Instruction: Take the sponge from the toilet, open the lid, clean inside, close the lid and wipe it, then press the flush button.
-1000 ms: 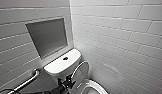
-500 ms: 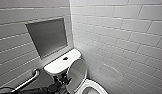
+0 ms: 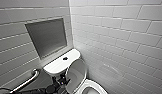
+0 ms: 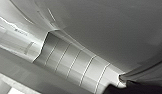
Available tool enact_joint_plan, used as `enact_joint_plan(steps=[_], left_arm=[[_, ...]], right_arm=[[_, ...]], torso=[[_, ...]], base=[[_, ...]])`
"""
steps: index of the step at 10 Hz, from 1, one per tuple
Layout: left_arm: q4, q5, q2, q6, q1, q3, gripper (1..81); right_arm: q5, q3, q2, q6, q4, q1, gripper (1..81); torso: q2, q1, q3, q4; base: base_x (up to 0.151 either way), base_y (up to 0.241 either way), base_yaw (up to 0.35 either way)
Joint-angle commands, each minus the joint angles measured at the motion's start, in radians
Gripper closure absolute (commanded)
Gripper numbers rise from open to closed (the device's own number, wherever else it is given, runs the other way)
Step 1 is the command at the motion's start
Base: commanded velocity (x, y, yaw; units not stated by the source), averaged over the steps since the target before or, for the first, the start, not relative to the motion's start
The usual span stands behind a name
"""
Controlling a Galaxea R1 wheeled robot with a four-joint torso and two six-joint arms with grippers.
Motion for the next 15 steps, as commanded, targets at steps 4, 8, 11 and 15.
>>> enact_joint_plan(steps=[4, 8, 11, 15], left_arm=[[0.042, -0.042, -0.159, 0.048, -0.055, -0.012, 1.0], [0.224, -0.033, -0.189, 0.028, 0.101, -0.034, 1.0], [0.301, -0.039, -0.255, -0.016, 0.165, -0.037, 1.0], [0.780, 0.091, -0.236, -0.022, 0.296, -0.046, 1.0]], right_arm=[[-0.025, 0.004, -0.006, 0.002, -0.015, 0.011, 81.1], [-0.026, -0.001, -0.006, 0.000, -0.020, 0.018, 81.1], [-0.025, -0.001, -0.006, -0.001, -0.017, 0.016, 81.1], [-0.025, -0.008, -0.008, -0.001, -0.015, 0.016, 81.1]], torso=[[0.000, 0.000, 0.000, 0.000], [0.000, 0.000, 0.001, 0.000], [0.000, 0.000, 0.001, -0.001], [-0.001, 0.000, 0.001, 0.000]], base=[[0.000, 0.000, 0.000], [0.000, 0.000, 0.000], [0.000, 0.000, 0.000], [0.000, 0.000, 0.000]])
